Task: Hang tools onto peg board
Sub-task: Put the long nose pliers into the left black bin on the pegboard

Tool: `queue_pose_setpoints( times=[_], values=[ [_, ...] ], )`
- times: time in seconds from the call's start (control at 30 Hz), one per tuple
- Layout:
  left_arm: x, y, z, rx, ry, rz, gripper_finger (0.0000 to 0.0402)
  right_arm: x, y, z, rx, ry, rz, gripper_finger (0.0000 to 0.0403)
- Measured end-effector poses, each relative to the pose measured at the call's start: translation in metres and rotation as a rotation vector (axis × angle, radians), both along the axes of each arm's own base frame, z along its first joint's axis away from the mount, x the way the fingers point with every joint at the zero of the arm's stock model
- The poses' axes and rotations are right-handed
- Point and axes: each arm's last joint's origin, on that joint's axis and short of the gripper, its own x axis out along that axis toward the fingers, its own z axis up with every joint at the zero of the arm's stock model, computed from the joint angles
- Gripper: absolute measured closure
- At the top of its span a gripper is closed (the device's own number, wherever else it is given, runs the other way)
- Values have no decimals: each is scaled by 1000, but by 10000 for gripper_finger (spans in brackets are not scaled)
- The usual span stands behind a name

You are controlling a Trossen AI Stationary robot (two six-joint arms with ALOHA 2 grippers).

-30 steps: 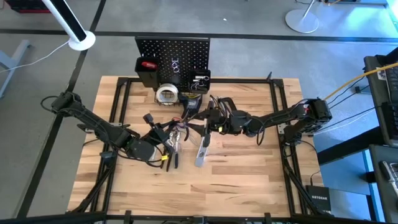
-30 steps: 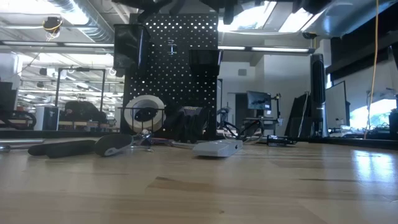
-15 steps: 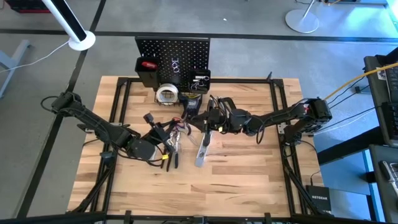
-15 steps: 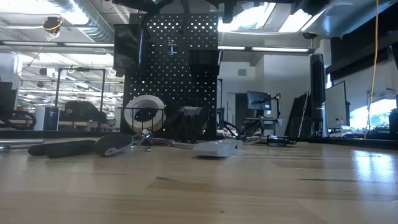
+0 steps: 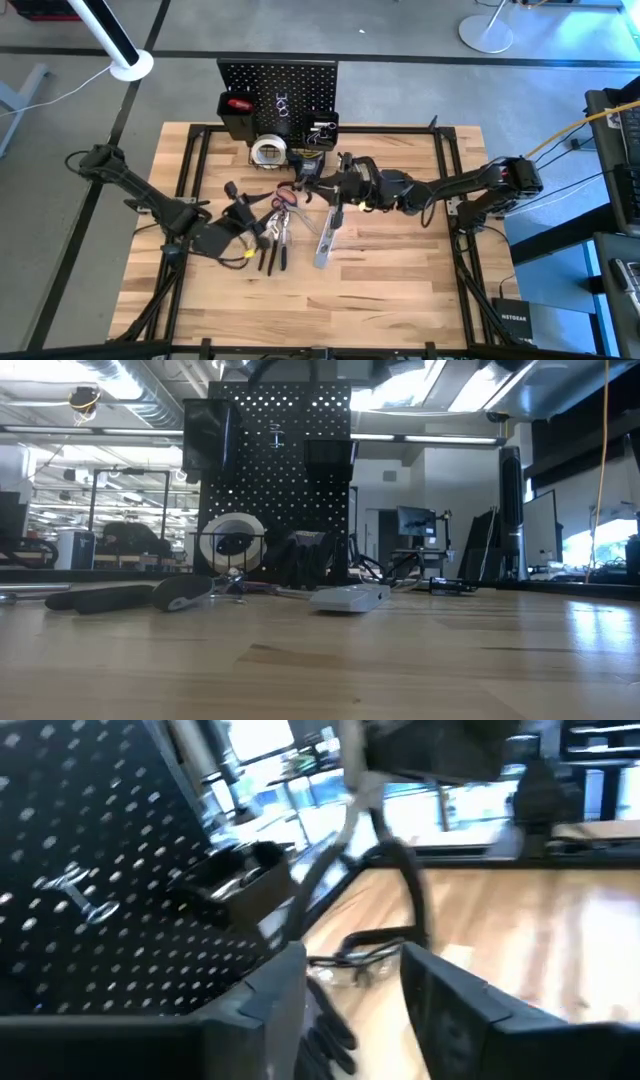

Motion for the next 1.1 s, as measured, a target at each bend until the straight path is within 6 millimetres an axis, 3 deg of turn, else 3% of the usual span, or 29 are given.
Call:
queue_pose_setpoints(
  times=[0.23, 0.5, 0.67, 0.87, 1.1],
  values=[
    [-15, -11, 6, -53, -45, -67, 230, -18, -1, 28, -45, -119, 0, 368],
    [-2, -2, -30, -148, -135, 2, 229, -28, 3, 51, -90, -406, 157, 367],
    [17, 12, -38, -198, -253, -152, 229, -28, 5, 53, -113, -507, 216, 367],
    [36, 25, -24, -127, -508, -437, 229, -24, 6, 48, -102, -578, 228, 367],
    [51, 41, -27, -69, -656, -506, 229, -20, 7, 42, -80, -624, 251, 366]
  ],
)
